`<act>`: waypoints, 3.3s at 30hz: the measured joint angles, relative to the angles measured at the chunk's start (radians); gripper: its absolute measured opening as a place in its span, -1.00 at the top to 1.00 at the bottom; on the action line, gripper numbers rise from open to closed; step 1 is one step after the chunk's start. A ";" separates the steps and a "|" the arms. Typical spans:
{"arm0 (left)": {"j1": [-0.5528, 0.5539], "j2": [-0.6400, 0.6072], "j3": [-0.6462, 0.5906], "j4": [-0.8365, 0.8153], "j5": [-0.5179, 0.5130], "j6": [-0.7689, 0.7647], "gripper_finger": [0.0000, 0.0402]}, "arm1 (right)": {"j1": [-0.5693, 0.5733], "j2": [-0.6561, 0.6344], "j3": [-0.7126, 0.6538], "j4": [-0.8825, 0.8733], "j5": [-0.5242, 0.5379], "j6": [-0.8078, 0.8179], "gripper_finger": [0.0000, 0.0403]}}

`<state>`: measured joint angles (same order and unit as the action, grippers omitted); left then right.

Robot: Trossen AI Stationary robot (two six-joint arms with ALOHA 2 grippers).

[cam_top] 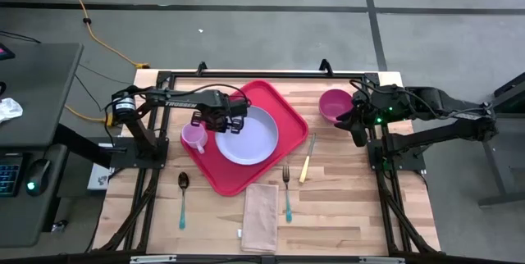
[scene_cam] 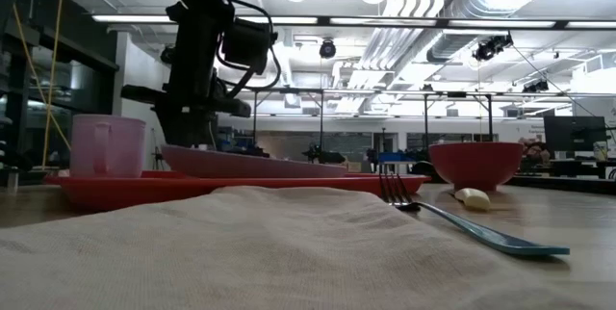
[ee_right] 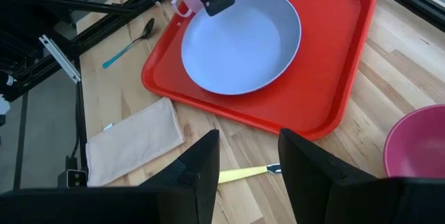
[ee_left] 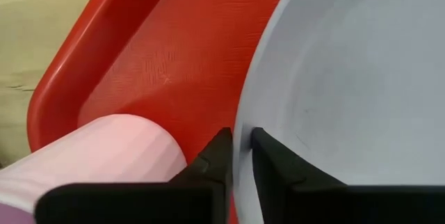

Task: Set up tray
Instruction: Put the purple plate to the right of the light pink mug on the red serving tray, then put the pink bowl on top of the white plate on the red serving tray

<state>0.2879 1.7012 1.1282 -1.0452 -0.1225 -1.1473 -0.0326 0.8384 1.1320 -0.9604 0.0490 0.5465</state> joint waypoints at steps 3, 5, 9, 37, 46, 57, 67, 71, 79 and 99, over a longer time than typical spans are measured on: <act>0.000 0.000 0.000 -0.001 0.000 0.000 0.52 | 0.000 0.000 0.000 0.000 0.000 0.000 0.38; 0.000 0.000 0.000 0.001 0.000 0.001 0.48 | 0.000 0.000 0.000 0.000 0.000 0.005 0.38; 0.000 0.000 0.000 0.004 0.004 0.001 0.42 | 0.000 0.000 0.000 0.000 -0.003 0.007 0.38; -0.008 -0.032 0.293 -0.191 0.019 0.136 0.41 | 0.000 0.000 0.000 -0.004 -0.003 0.003 0.38; -0.106 -0.032 0.486 -0.357 -0.011 0.156 0.41 | 0.000 0.000 -0.003 -0.069 0.043 -0.034 0.38; -0.269 -0.032 0.628 -0.398 -0.059 0.135 0.42 | 0.000 -0.001 -0.003 -0.128 0.162 -0.170 0.38; -0.441 -0.094 0.661 -0.387 -0.220 0.029 0.42 | 0.000 -0.041 -0.030 -0.147 0.343 -0.182 0.38; -0.529 -0.137 0.661 -0.385 -0.291 -0.040 0.42 | 0.000 -0.110 -0.155 -0.055 0.364 -0.157 0.38; -0.727 -0.204 0.661 -0.346 -0.464 -0.122 0.42 | 0.000 -0.207 -0.324 0.085 0.380 -0.147 0.38; -1.044 -0.209 0.553 -0.277 -0.744 -0.330 0.42 | 0.000 -0.237 -0.481 0.166 0.390 -0.125 0.38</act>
<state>-0.7562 1.4921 1.6814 -1.3218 -0.8670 -1.4768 -0.0326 0.6018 0.6510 -0.7948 0.4392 0.4213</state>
